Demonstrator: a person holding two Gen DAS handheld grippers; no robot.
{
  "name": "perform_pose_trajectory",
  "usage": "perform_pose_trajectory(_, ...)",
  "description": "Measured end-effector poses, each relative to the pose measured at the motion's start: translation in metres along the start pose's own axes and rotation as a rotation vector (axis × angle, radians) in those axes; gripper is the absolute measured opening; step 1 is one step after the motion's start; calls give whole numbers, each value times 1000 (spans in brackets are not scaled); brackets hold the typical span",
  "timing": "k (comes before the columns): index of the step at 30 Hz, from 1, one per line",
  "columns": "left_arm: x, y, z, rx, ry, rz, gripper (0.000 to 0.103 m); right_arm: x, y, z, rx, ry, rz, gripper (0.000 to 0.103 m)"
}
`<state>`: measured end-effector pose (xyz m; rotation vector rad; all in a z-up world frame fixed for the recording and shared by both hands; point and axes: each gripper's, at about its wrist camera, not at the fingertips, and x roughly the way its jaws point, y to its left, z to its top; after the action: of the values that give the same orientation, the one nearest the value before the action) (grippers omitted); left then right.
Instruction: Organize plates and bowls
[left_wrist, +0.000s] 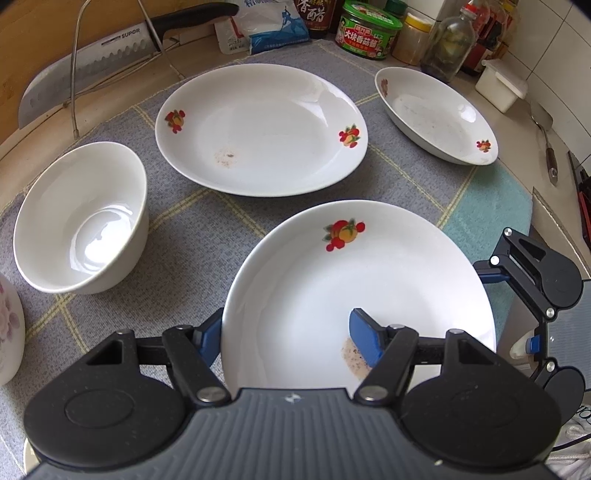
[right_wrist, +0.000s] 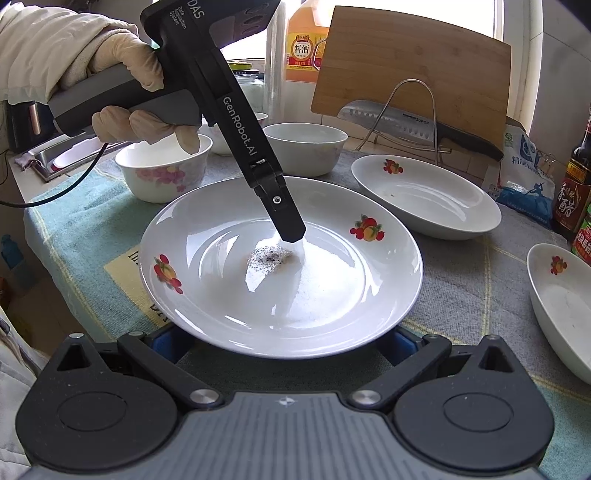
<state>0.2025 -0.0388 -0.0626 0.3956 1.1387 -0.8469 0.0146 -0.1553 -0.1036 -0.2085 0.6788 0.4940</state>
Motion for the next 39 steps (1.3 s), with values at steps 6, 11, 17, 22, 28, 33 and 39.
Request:
perform_pose_trajectory(6, -5, -6, 6, 0, -13, -6, 69, -8, -8, 2, -4, 1, -2, 103)
perform_pose_trajectory(11, -7, -15, 16, 3, -26, -12, 69, -17, -17, 3, -10, 3, -10, 103)
perform_pose_trajectory(17, -5, -31, 38, 24, -45, -19, 69, -32, -36, 2, -8, 3, -38, 103)
perform_pose_trajectory(22, 2, -48, 64, 53, -59, -35, 69, -45, -60, 0, 2, 2, -70, 103)
perform_pose_trajectory(28, 15, -71, 101, 94, -75, -58, 69, -60, -93, -3, 19, 3, -119, 103)
perform_pose_trajectory(33, 29, -92, 134, 137, -91, -81, 69, -72, -126, -9, 42, 4, -167, 103)
perform_pose_trajectory(39, 55, -114, 166, 185, -88, -114, 69, -81, -160, -20, 87, 18, -208, 103)
